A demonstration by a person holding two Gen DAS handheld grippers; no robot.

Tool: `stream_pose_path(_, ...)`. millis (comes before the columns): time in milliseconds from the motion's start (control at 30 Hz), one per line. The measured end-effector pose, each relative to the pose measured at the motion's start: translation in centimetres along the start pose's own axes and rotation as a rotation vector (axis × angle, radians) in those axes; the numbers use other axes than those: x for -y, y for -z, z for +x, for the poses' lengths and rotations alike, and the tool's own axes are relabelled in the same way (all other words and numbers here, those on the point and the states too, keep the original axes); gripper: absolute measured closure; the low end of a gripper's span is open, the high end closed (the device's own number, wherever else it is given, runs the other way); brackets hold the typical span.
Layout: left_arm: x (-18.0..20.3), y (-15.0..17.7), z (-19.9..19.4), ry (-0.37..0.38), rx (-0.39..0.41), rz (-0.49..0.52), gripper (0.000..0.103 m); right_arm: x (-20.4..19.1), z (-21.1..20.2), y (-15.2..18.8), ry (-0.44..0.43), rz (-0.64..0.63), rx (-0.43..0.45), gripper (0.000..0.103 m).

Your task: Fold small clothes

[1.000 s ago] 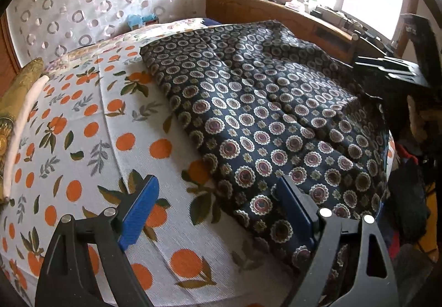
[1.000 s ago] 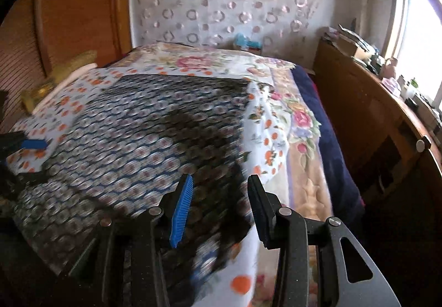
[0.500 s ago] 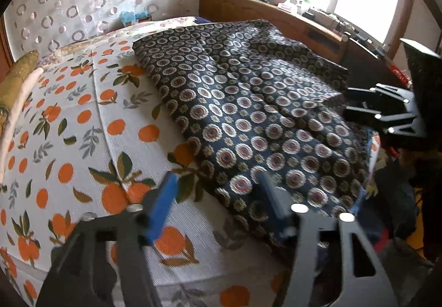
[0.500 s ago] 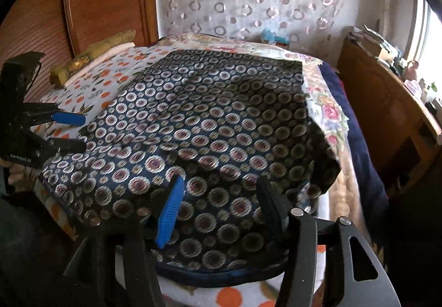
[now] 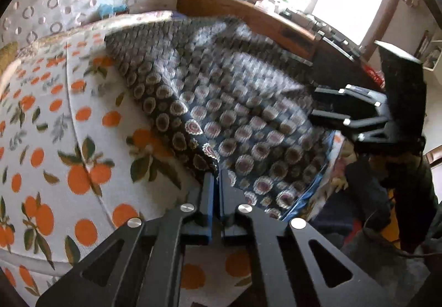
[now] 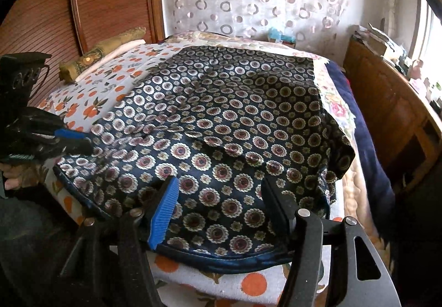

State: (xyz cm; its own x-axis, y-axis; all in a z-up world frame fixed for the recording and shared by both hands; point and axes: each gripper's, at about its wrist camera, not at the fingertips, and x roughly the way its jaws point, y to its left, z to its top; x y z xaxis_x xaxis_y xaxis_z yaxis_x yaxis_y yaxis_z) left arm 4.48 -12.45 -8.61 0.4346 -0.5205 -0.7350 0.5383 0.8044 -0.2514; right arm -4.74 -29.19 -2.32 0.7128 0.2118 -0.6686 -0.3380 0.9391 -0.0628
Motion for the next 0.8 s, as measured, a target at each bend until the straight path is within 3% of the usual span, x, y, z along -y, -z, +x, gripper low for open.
stream_pose_path(333,2.1,-6.9,-3.3,-0.039,0.206,0.051,0.1,-3.1,-2.1,-0.5,-0.056,-0.031,0.063,0.039)
stream_pose_path(533,1.1,-9.2,-2.6,-0.065,0.232,0.021,0.1,-4.3,-2.4,-0.5,-0.071,-0.053,0.079,0.039)
stream_pose_path(700,-0.1,-9.5,-1.8,-0.081,0.227,-0.011,0.1,-4.1,-0.5,0.4,-0.05,-0.066,0.028,0.039)
stream_pose_path(800,-0.8,-9.5,-1.6,-0.088,0.222,-0.03,0.1,-3.2,0.9,0.8,0.006,-0.067,-0.003,0.039)
